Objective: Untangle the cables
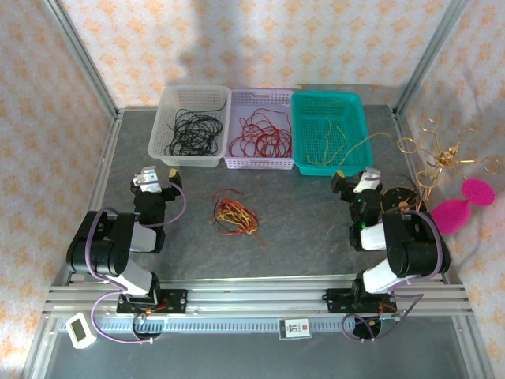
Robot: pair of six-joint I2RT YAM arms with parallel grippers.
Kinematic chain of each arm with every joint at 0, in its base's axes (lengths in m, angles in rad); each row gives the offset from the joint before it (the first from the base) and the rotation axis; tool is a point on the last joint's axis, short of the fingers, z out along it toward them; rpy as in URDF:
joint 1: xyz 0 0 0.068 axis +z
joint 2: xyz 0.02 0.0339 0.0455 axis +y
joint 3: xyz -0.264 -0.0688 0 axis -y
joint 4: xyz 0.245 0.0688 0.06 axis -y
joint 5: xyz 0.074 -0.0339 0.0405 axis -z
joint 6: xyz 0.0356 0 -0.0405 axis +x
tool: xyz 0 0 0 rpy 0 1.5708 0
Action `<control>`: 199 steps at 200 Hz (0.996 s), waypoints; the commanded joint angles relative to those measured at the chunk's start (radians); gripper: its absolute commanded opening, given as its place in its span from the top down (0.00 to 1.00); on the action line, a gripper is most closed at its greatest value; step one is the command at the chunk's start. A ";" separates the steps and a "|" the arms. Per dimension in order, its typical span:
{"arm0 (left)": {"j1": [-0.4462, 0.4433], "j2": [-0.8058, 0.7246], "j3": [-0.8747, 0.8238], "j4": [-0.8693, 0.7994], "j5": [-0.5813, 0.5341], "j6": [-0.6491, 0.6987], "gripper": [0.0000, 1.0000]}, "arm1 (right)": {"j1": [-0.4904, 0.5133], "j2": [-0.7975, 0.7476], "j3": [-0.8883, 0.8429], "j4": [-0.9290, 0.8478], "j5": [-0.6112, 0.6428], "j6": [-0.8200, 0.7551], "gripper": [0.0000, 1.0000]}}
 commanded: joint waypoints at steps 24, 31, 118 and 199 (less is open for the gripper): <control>-0.061 -0.064 -0.016 0.007 -0.058 0.058 0.09 | 0.013 -0.015 -0.003 0.037 0.028 -0.008 0.00; -0.076 -0.082 -0.021 0.003 -0.087 0.065 0.08 | 0.025 -0.036 -0.005 0.019 0.038 -0.019 0.00; -0.247 -0.306 0.304 -0.815 -0.104 -0.067 0.17 | 0.112 -0.484 0.192 -0.758 0.111 0.336 0.12; -0.446 -0.491 0.385 -1.341 0.090 -0.292 0.25 | 0.412 -0.486 0.413 -1.290 -0.123 0.345 0.29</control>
